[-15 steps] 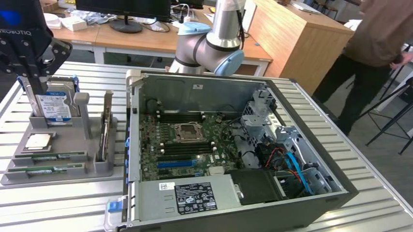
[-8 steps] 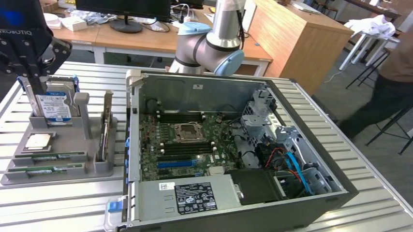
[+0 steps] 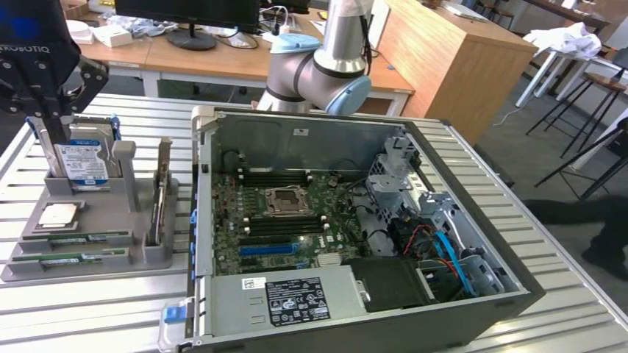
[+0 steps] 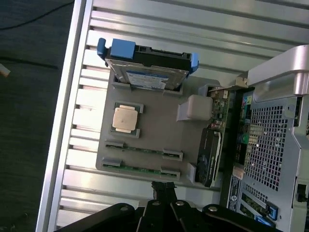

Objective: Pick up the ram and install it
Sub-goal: 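Pick up the ram and move it above insertion slot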

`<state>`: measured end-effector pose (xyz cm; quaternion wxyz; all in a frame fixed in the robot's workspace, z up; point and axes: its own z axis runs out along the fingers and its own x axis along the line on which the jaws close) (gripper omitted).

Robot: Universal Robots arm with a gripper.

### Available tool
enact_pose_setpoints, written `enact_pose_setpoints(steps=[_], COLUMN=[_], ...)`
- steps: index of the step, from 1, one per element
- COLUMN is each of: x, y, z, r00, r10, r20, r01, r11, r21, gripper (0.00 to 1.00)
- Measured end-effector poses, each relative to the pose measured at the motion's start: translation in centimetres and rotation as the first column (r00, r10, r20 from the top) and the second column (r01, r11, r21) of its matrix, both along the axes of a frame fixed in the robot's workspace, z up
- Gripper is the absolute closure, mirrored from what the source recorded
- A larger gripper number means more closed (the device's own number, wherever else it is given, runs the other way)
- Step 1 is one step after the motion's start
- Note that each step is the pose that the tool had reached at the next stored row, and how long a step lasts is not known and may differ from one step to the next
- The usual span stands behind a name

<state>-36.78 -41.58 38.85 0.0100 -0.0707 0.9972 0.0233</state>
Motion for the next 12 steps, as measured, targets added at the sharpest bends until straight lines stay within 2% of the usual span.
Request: enact_pose_setpoints(steps=[12], x=[0.00], y=[0.00], z=[0.00], r00=[0.9968], r10=[0.080], r20=[0.0000], r01=[-0.080], r11=[0.9968], r21=[0.0000], gripper=[0.90])
